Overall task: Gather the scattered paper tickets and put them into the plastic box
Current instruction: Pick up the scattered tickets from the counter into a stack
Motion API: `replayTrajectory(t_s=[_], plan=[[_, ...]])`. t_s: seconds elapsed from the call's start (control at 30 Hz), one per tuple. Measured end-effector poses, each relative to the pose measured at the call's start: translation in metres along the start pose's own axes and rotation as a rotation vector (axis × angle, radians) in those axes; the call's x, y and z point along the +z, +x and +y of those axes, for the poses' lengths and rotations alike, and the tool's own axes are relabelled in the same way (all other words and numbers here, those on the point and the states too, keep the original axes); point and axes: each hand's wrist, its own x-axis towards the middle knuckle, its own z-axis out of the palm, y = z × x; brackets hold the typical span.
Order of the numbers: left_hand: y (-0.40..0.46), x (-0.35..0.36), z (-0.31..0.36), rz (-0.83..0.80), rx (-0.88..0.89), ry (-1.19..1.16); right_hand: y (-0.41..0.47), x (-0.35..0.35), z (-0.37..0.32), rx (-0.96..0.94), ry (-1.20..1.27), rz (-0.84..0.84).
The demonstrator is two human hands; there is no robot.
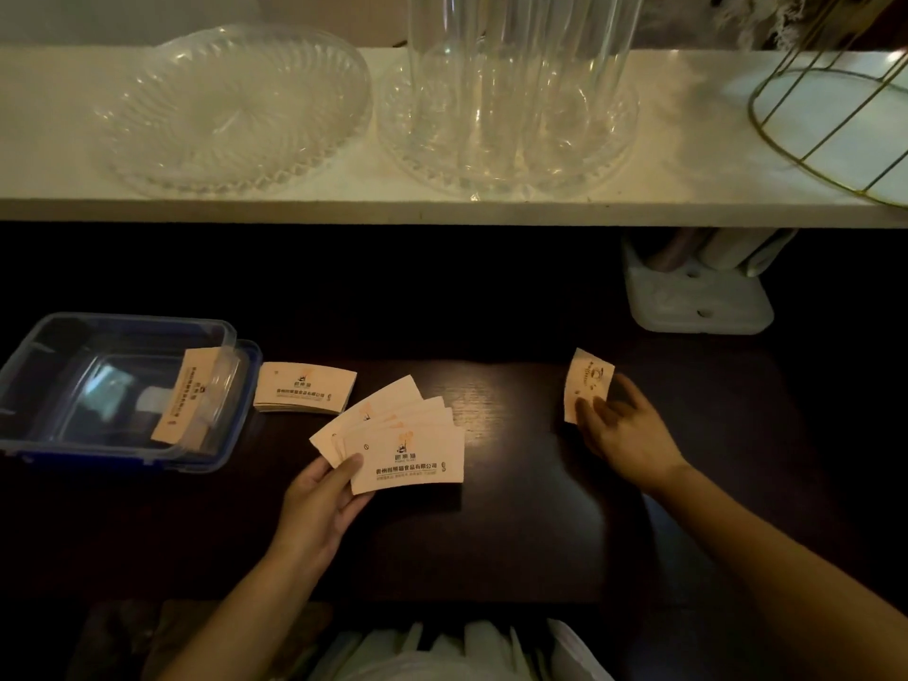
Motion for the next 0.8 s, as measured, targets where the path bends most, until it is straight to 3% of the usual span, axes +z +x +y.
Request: replayTrajectory(t_s=[0.07,0.17,0.2,0.27,0.33,0.4,0.47,0.53,0.7,0.8], plan=[[0.001,-0.001,0.001,0.019,0.002,-0.012,0.001,-0.008,-0.003,0.188,0.106,0.141],[0.001,0.001,0.001,0.030,0.012,-0.032,0.004,-0.025,-0.014,0.718,0.391,0.315],[0.001,0.003,0.001,0.029,0.018,-0.036,0.004,-0.033,-0.020,0.913,0.569,0.366],[-0.001,0.007,0.001,0.021,0.033,-0.034,0.008,-0.048,-0.039,1.205,1.154,0.413],[-0.003,0.012,0.001,-0.006,0.047,-0.020,0.013,-0.060,-0.073,1.235,1.713,0.303],[-0.004,0.016,0.003,-0.044,0.064,-0.012,0.014,-0.065,-0.107,1.196,1.957,0.090],[-0.006,0.019,0.004,-0.073,0.090,0.000,0.014,-0.066,-0.130,1.200,1.965,-0.075],[-0.007,0.021,0.005,-0.098,0.120,0.020,0.013,-0.061,-0.140,1.227,1.862,-0.135],[-0.009,0.020,0.007,-0.141,0.173,0.080,0.020,-0.059,-0.147,1.106,1.700,-0.203],[-0.007,0.018,0.008,-0.172,0.202,0.120,0.027,-0.056,-0.145,1.041,1.660,-0.160]])
